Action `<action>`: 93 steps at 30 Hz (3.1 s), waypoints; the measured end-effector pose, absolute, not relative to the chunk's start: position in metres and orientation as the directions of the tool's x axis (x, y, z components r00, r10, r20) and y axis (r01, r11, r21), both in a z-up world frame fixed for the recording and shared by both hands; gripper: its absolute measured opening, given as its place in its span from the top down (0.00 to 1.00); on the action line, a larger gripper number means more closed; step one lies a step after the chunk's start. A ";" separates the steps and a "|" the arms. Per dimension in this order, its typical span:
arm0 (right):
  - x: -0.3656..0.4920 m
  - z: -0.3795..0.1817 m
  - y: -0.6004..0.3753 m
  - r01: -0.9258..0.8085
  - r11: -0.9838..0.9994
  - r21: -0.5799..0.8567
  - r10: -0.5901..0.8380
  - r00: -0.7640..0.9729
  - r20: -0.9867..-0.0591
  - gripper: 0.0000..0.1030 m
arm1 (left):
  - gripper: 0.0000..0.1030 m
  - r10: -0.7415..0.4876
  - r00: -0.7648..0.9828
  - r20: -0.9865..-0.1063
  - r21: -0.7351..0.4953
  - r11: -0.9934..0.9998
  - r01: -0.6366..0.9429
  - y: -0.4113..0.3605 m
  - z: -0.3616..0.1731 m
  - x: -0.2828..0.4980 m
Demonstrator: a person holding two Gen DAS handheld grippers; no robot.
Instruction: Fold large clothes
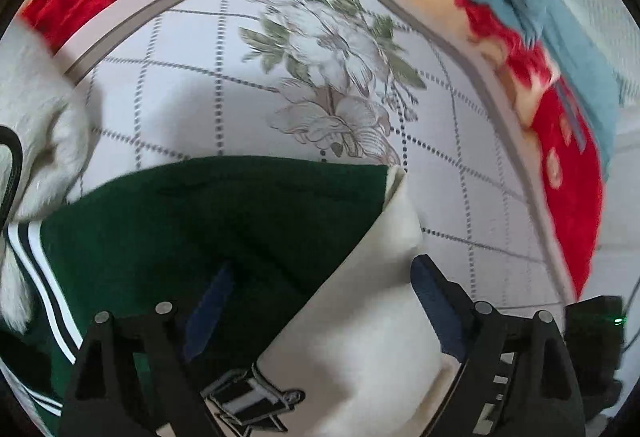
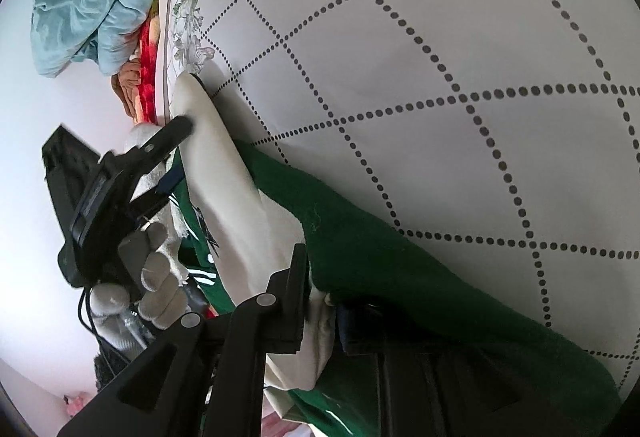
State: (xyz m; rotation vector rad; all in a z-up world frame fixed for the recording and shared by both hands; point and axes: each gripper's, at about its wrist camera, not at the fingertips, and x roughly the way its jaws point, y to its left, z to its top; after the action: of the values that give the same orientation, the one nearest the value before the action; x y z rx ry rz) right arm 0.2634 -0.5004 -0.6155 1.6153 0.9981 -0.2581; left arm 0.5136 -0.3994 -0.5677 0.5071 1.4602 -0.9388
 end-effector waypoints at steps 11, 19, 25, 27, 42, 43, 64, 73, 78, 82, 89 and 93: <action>0.265 -0.616 -0.501 0.707 0.009 0.707 0.464 0.623 -0.630 0.86 | 0.93 -0.211 -0.106 -0.972 -0.197 0.476 0.857 -0.397 -0.552 0.501; 0.251 -0.603 -0.498 0.682 -0.017 0.731 0.381 0.680 -0.626 0.93 | 0.98 -0.260 -0.007 -0.966 -0.140 0.498 0.856 -0.378 -0.536 0.494; 0.235 -0.586 -0.499 0.708 0.041 0.705 0.282 0.669 -0.688 0.95 | 0.98 -0.240 -0.010 -0.971 -0.146 0.557 0.818 -0.346 -0.548 0.505; 0.230 -0.587 -0.504 0.738 0.060 0.672 0.251 0.641 -0.726 0.95 | 0.98 -0.231 -0.016 -0.973 -0.150 0.574 0.805 -0.335 -0.553 0.507; 0.247 -0.529 -0.488 0.744 0.416 0.523 0.374 0.384 -0.844 0.73 | 0.01 -0.262 0.245 -0.933 -0.085 0.825 0.558 -0.223 -0.476 0.509; 0.253 -0.521 -0.480 0.730 0.448 0.516 0.383 0.364 -0.849 0.72 | 0.01 -0.272 0.278 -0.921 -0.089 0.844 0.529 -0.206 -0.467 0.502; 0.454 -0.591 -0.136 0.574 0.722 0.386 0.535 -0.110 -0.838 0.47 | 0.01 0.530 0.172 -0.831 0.432 0.808 -0.402 0.154 -0.502 0.320; 0.468 -0.571 -0.115 0.649 0.701 0.295 0.375 0.016 -0.927 1.00 | 0.01 0.525 0.146 -0.839 0.397 0.773 -0.495 0.200 -0.497 0.292; 0.508 -0.541 -0.097 0.562 0.723 0.400 0.484 0.001 -0.875 1.00 | 0.01 0.529 0.118 -0.841 0.403 0.756 -0.515 0.215 -0.493 0.279; 0.488 -0.561 -0.070 0.516 0.776 0.364 0.502 -0.156 -0.851 0.47 | 0.01 0.550 0.101 -0.829 0.442 0.755 -0.484 0.210 -0.502 0.278; 0.456 -0.637 -0.037 0.596 0.787 0.160 0.405 -0.302 -0.863 0.41 | 0.01 0.615 0.041 -0.787 0.567 0.748 -0.344 0.187 -0.540 0.299; 0.457 -0.636 -0.018 0.638 0.761 0.112 0.346 -0.255 -0.903 0.83 | 0.01 0.629 0.045 -0.776 0.584 0.745 -0.321 0.185 -0.546 0.305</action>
State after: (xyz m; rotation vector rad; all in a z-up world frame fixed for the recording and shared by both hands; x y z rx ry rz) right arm 0.4573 -0.0181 -0.6361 0.7563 1.8672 -0.3349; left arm 0.3046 0.1853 -0.5459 0.2818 1.3415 0.7396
